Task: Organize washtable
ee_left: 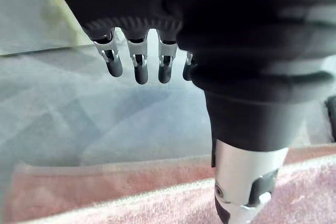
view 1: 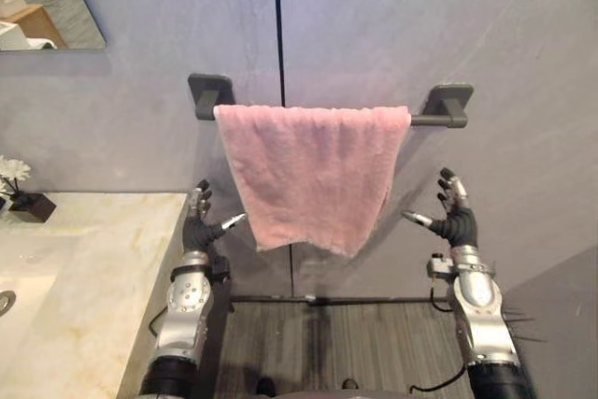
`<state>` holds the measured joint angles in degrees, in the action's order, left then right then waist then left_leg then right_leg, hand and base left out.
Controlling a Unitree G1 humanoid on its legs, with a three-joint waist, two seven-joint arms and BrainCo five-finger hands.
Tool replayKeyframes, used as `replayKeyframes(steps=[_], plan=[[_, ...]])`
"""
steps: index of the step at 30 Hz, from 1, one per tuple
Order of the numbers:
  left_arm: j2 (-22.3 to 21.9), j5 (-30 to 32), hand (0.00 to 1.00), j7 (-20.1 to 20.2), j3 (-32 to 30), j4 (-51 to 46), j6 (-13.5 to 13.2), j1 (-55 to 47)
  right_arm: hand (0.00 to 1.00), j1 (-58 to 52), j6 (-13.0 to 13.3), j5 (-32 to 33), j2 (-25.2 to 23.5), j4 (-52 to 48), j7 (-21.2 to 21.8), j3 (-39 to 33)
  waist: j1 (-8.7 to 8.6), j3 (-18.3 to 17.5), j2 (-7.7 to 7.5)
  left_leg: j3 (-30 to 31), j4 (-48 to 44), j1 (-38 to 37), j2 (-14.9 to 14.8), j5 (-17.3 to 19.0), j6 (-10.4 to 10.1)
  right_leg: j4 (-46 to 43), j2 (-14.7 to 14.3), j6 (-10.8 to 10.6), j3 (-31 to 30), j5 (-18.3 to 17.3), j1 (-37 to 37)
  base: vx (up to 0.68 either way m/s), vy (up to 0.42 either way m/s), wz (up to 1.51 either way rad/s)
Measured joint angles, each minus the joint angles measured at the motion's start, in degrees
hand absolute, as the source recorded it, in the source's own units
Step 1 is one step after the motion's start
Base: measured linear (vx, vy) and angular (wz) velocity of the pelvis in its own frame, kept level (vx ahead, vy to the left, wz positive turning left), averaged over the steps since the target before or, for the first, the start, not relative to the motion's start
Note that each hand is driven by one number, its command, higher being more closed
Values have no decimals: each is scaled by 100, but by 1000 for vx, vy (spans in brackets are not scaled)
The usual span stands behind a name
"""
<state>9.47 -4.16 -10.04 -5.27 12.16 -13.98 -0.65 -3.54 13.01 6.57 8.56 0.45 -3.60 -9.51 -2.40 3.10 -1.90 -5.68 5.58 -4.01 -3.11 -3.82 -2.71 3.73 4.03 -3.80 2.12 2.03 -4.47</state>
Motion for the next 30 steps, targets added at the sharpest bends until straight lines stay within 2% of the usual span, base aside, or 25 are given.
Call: replayKeyframes(steps=[2,6,10,12,16,21,26,30], plan=[[-34,-25,0,3,-122,-48,1,-95,0,-195,49,210,-90,-94,58,-149,-7,4,-4,-5,5,-29,9,2,-1,0,-1,-11,9,-9,-2,0,0,0],[-61,-38,0,8,-338,-59,0,-232,0,-511,57,170,-216,-172,89,-253,-15,6,-1,-6,32,-50,14,27,-30,-5,9,-48,10,-41,-5,0,0,0],[-137,-16,0,126,-418,-31,-25,-658,0,-807,46,-677,-275,-37,-37,-426,-39,14,7,20,27,-52,14,35,-25,19,21,-49,49,-37,-34,-3,-3,3],[-137,13,0,184,-408,78,-37,-861,0,-849,23,-997,-268,288,-82,-422,-51,19,10,32,19,-51,12,35,-26,27,14,-49,62,-37,-44,-11,-14,5],[-148,98,0,515,-356,1032,4,-1272,0,-978,-59,-1580,-254,1210,-124,-413,-23,41,46,60,0,-60,6,32,-22,34,11,-45,87,-37,-71,-2,-9,3],[-151,169,0,838,-302,2171,67,-1748,0,-1170,-110,-2000,-237,2351,-113,-231,23,51,50,59,1,-151,5,93,-40,15,16,-37,101,-89,-169,1,-2,1],[-150,384,0,874,-338,3020,128,-1820,0,-1168,-195,-2298,-183,3421,-1,8,41,84,82,58,10,-279,9,108,-34,-162,29,-47,118,-230,-227,-12,-3,3],[-152,607,0,866,-364,3177,132,-1851,0,-1210,-263,-2313,-144,3685,11,46,56,89,88,57,31,-301,8,124,-36,-234,29,-60,118,-306,-220,-18,-2,1]])
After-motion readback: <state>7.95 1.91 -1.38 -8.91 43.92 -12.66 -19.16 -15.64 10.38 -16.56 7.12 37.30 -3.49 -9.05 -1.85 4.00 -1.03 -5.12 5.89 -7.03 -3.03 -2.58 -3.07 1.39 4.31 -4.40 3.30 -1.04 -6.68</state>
